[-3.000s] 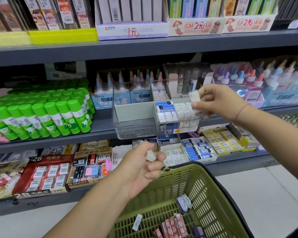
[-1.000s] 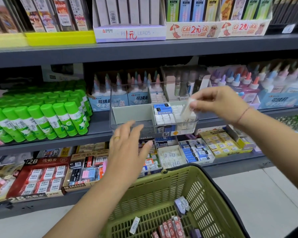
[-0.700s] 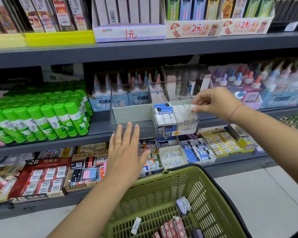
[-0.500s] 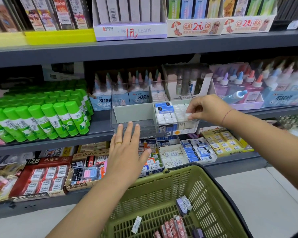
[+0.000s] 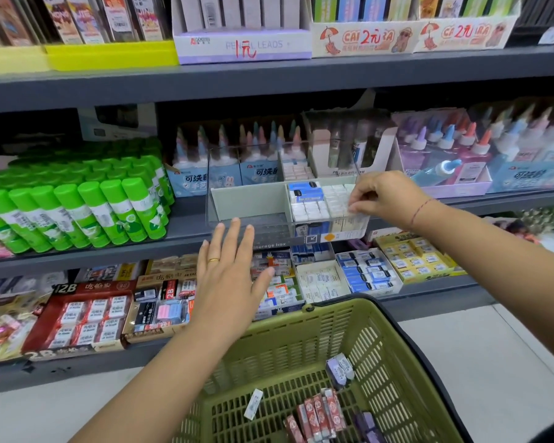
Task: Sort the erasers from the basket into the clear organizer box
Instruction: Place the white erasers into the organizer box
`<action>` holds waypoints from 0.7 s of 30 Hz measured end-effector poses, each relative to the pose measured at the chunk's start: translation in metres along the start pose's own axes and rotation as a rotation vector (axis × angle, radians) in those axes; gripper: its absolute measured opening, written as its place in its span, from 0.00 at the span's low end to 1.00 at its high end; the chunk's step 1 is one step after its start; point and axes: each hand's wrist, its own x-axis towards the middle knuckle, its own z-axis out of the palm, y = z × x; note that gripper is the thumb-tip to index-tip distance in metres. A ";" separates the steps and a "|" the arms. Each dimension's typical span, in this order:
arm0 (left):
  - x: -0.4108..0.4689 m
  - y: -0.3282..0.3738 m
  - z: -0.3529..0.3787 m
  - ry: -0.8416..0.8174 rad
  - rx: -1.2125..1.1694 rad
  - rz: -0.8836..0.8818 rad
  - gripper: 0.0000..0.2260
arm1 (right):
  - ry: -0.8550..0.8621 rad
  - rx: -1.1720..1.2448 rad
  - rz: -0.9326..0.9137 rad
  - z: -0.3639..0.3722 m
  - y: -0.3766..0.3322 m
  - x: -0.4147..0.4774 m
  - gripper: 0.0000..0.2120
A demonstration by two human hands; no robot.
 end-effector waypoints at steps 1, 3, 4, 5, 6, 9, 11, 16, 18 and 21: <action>-0.004 -0.003 -0.001 0.044 -0.012 0.009 0.31 | 0.030 -0.030 -0.011 -0.001 0.000 -0.003 0.04; -0.018 -0.016 -0.001 0.111 -0.007 0.013 0.29 | 0.172 -0.082 -0.041 0.004 -0.004 -0.014 0.08; -0.028 -0.026 0.002 0.127 0.006 -0.002 0.28 | 0.277 -0.067 -0.063 0.011 -0.010 -0.023 0.08; -0.039 -0.038 0.007 0.121 0.028 -0.035 0.27 | 0.367 -0.020 -0.089 0.021 -0.020 -0.033 0.07; -0.052 -0.050 0.013 0.090 0.052 -0.088 0.27 | 0.402 0.039 -0.112 0.036 -0.030 -0.043 0.07; -0.093 -0.088 0.035 -0.120 0.129 -0.316 0.29 | 0.069 0.223 -0.080 0.109 -0.061 -0.075 0.07; -0.120 -0.107 0.047 -0.255 0.157 -0.434 0.31 | -0.296 0.319 0.051 0.168 -0.073 -0.100 0.12; -0.151 -0.122 0.065 -0.291 -0.070 -0.534 0.32 | -0.631 0.616 0.451 0.287 -0.088 -0.144 0.14; -0.152 -0.124 0.068 -0.252 -0.093 -0.537 0.33 | -0.618 0.752 0.606 0.320 -0.101 -0.145 0.13; -0.156 -0.124 0.071 -0.251 -0.118 -0.549 0.33 | -0.583 0.828 0.828 0.361 -0.121 -0.146 0.17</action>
